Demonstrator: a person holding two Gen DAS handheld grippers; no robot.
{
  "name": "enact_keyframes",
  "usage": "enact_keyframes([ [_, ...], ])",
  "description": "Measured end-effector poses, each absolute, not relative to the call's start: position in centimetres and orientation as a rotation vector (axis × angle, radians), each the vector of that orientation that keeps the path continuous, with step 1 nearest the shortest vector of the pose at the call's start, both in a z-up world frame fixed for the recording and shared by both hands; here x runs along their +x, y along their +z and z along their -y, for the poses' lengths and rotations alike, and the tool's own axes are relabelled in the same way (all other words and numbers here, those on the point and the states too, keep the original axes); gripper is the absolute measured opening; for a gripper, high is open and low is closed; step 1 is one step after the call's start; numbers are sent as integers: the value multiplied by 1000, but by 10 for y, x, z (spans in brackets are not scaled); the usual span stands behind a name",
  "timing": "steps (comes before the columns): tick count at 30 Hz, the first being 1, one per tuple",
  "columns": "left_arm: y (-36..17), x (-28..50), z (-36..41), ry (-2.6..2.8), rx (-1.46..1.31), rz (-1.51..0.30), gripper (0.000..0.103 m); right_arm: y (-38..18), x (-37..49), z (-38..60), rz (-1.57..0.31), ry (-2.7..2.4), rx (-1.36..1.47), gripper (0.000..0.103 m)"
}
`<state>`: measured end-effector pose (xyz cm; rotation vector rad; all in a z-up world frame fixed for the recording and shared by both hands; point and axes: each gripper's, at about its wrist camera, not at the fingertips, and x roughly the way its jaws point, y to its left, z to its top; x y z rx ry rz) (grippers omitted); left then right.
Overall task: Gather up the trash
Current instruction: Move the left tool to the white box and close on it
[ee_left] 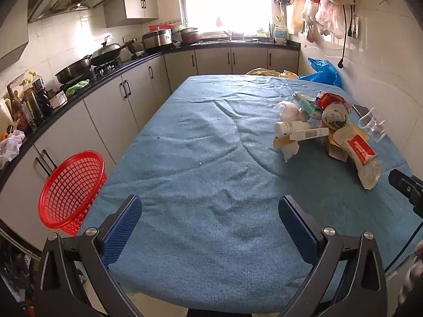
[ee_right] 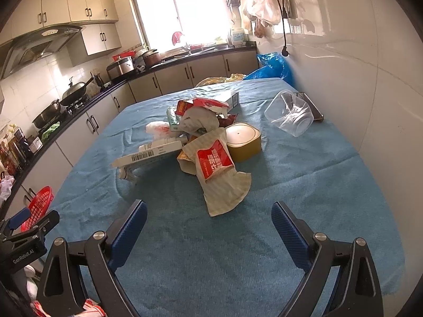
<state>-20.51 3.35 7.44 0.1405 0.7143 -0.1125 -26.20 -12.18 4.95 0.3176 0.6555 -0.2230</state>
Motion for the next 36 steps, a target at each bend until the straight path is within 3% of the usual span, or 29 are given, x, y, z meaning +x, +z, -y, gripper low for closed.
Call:
enact_keyframes([
  [13,74,-183,-15,-183,223,-710,103,39,-255,148,-679,-256,354,98],
  [23,71,-130,56,-401,417,-658,103,25,-219,178,-742,-226,385,98],
  [32,56,-80,93,-509,448,-724,102,19,-180,177,-793,-163,350,92],
  [36,45,-73,106,-555,482,-746,96,12,-160,176,-822,-158,339,88],
])
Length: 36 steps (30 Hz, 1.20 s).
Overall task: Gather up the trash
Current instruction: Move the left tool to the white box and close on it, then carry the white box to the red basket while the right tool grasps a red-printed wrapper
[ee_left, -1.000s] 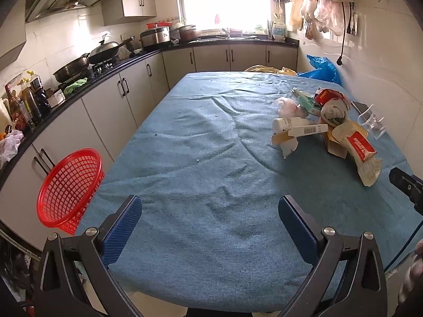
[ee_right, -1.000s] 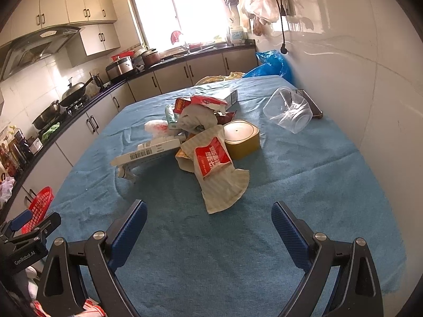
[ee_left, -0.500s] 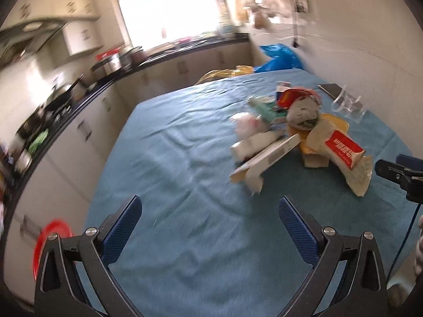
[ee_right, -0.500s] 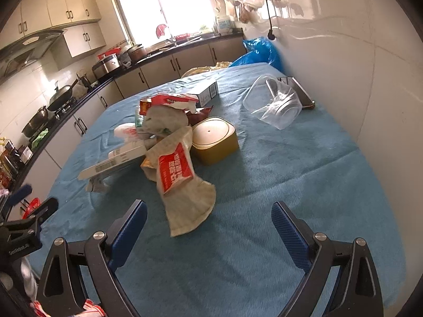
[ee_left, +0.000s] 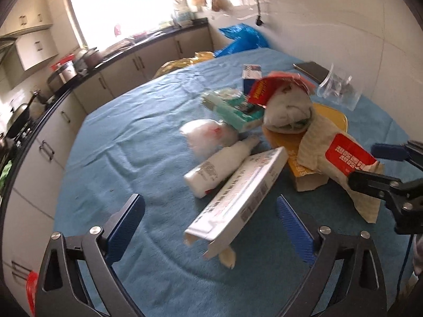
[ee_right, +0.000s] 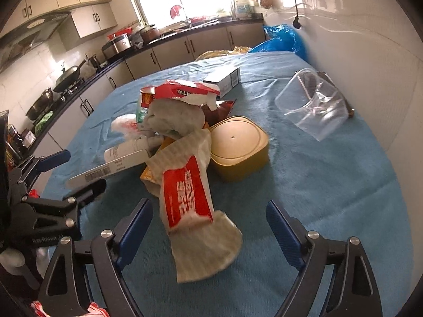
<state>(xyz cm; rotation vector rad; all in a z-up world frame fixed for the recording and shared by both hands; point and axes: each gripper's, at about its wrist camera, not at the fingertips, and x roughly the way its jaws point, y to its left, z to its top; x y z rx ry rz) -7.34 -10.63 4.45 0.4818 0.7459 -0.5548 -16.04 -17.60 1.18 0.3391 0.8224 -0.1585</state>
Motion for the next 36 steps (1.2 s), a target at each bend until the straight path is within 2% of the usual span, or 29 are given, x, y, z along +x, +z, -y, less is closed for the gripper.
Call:
enact_keyframes([
  [1,41,-74,110,-562,492,-750,87,11,-157,176,-829,-160,333,87],
  [2,38,-74,113,-565,503,-763,65,10,-155,175,-834,-163,326,85],
  [3,34,-73,115,-558,509,-789,47,8,-152,174,-839,-157,320,81],
  [4,31,-72,117,-553,504,-827,23,8,-150,172,-842,-150,321,78],
  [5,28,-73,115,-561,482,-852,21,7,-150,171,-845,-136,329,67],
  [6,28,-74,111,-555,453,-856,21,7,-150,170,-848,-125,335,55],
  [9,33,-82,96,-518,388,-857,19,9,-155,169,-843,-121,342,47],
  [16,60,-113,36,-457,203,-838,19,25,-173,162,-797,-81,401,46],
  [21,78,-134,-35,-385,55,-822,19,43,-173,134,-778,9,406,46],
  [36,78,-136,-266,77,-190,-777,19,54,-83,-80,-871,485,316,47],
])
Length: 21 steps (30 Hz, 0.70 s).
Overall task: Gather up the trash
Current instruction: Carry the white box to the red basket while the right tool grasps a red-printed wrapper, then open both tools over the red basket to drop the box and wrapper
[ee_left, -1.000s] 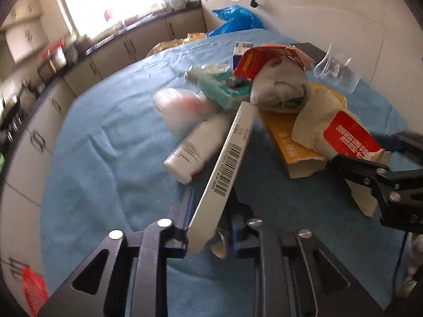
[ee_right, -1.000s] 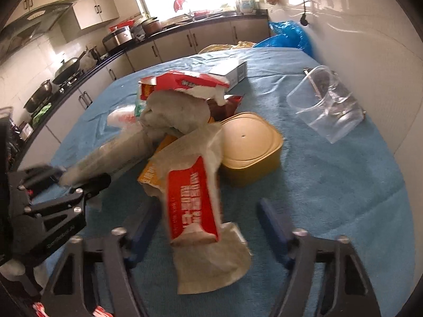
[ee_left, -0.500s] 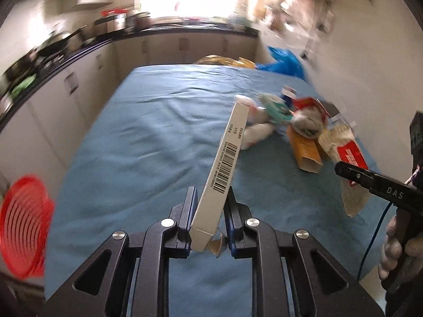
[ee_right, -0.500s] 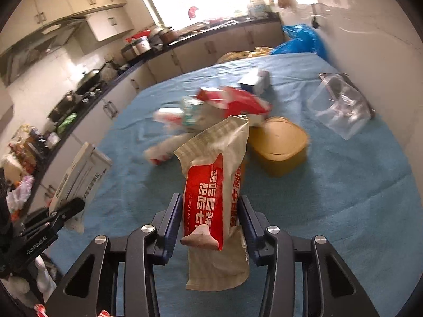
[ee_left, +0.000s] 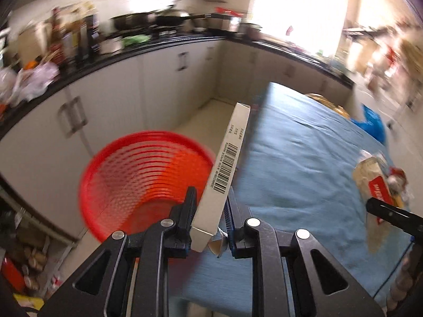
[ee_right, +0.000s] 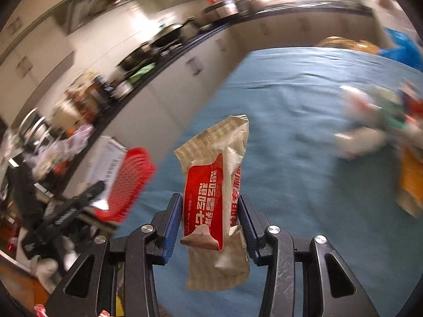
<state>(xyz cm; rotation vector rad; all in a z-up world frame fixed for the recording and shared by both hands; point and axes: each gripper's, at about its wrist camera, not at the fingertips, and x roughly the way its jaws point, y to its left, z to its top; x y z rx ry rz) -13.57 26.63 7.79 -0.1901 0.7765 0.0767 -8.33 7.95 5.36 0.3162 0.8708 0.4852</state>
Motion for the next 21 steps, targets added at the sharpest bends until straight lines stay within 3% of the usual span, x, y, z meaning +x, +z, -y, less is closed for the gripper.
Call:
enact_keyframes([
  [10,57,-114,-341,155,-282,-804,22,57,-26,-224,-859,680,238,48],
  [12,56,-116,-343,160,-292,-795,27,52,-16,-242,-864,704,247,51],
  [15,58,-121,-347,162,-303,-775,44,42,-5,-259,-883,718,269,56],
  [16,59,-122,-346,165,-305,-770,52,39,-3,-260,-894,715,282,62],
  [18,61,-126,-346,169,-301,-755,54,37,-2,-254,-898,710,308,69],
  [21,65,-131,-341,179,-284,-744,55,38,-4,-239,-896,688,305,69],
])
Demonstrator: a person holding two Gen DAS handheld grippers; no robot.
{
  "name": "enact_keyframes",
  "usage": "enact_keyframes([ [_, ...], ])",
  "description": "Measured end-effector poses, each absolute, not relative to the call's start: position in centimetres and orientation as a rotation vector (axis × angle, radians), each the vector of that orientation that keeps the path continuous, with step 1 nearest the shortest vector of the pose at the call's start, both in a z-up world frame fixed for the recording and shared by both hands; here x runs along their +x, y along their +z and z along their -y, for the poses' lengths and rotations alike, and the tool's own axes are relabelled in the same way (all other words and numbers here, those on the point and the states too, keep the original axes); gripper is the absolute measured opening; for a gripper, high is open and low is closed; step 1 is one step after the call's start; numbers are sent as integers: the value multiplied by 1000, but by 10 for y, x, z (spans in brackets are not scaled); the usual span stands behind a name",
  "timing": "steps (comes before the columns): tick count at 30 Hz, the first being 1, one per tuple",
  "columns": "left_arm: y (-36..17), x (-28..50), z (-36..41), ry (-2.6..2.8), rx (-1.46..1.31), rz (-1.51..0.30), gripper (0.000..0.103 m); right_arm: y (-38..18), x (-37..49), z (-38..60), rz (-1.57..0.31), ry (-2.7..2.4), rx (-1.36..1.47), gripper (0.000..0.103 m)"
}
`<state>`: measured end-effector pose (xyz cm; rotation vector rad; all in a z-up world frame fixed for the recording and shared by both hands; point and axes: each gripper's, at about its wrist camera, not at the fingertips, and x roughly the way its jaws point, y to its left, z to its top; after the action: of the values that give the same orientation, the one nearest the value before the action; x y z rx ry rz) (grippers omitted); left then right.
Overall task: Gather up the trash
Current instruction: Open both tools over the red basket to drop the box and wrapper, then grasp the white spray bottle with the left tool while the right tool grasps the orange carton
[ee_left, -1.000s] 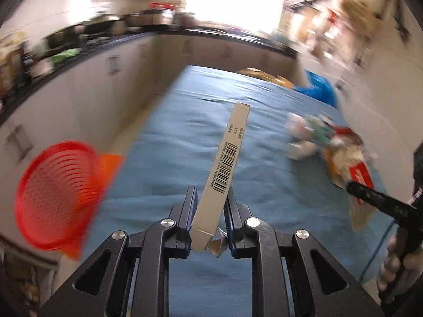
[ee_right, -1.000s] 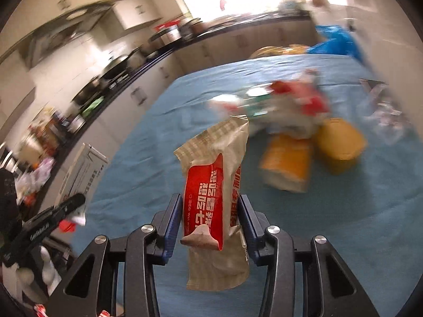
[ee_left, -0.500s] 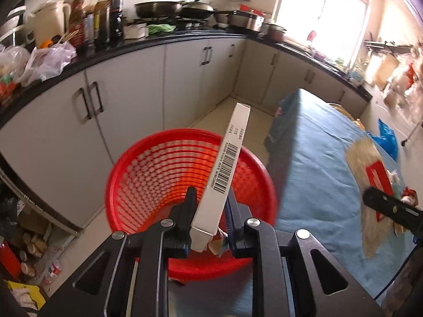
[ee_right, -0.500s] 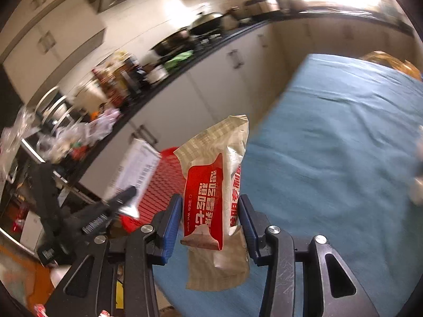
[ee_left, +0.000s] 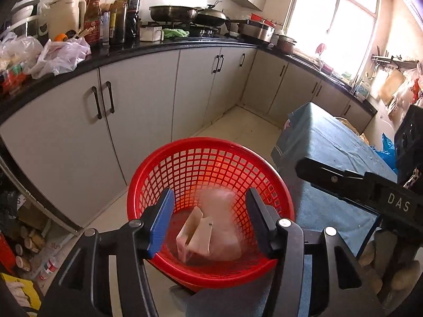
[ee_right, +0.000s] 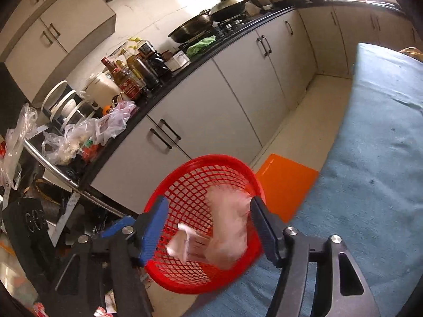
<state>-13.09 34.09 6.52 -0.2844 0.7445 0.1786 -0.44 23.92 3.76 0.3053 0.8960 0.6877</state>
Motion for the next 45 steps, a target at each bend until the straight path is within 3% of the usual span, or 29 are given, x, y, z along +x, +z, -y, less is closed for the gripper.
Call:
enact_keyframes([
  [19,89,-152,-244,56,-206,-734,63,33,-74,-68,-852,439,430,69],
  [29,90,-139,-132,-136,-86,-769,70,29,-119,41,-812,277,464,73],
  [45,67,-64,39,-453,189,-859,72,29,-147,194,-780,-18,474,79],
])
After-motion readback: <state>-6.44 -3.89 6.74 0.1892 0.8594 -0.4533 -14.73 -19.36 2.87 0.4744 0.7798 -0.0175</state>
